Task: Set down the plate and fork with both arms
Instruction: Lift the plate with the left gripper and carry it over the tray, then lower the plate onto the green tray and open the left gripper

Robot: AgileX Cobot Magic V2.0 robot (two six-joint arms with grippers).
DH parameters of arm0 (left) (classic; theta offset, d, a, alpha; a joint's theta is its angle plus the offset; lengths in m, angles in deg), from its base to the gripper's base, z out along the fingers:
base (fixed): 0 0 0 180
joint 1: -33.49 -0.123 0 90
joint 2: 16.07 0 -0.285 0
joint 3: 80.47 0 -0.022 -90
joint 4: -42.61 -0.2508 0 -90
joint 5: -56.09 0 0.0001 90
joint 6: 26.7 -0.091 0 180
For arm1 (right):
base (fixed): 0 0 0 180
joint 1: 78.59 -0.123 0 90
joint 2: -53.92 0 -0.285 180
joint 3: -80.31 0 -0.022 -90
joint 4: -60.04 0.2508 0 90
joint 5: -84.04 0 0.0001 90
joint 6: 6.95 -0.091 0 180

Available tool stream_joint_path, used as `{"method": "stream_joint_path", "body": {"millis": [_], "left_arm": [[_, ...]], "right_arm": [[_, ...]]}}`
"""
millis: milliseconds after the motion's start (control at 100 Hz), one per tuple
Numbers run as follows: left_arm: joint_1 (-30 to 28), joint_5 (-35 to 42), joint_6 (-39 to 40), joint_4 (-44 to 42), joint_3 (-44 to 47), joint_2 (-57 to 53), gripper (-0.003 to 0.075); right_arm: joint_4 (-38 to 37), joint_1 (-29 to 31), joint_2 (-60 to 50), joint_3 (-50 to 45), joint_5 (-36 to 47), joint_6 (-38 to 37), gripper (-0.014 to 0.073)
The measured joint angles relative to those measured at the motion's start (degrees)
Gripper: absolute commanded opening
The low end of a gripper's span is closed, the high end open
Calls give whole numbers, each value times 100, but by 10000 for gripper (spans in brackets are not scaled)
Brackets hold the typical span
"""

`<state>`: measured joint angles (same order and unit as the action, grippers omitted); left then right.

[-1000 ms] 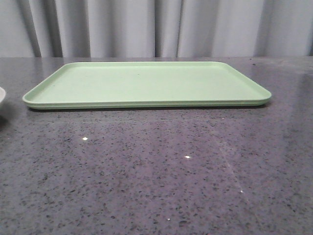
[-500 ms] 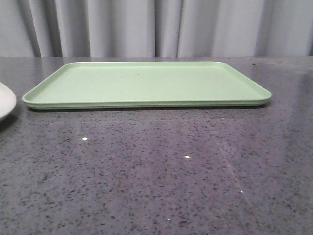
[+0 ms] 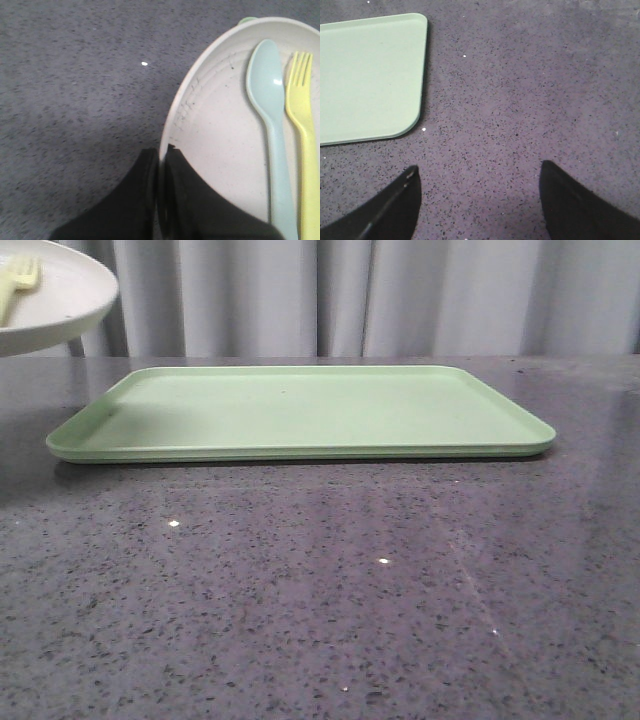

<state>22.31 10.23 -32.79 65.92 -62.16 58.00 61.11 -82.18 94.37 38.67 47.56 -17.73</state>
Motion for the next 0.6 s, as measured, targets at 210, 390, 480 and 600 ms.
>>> {"method": "stream_joint_path", "body": {"millis": [210, 390, 480, 600], "left_arm": [[1118, 527, 68, 158, -340, 878, -21], [1855, 910, 104, 459, -909, 1777, -21], [2137, 1039, 114, 587, -1197, 2223, -21], [2401, 1188, 114, 742, -1479, 2691, -20]], "right_arm": [[0, 0, 0, 0, 0, 0, 507], [0, 0, 0, 0, 0, 0, 507], [0, 0, 0, 0, 0, 0, 507], [0, 0, 0, 0, -4, 0, 507]]}}
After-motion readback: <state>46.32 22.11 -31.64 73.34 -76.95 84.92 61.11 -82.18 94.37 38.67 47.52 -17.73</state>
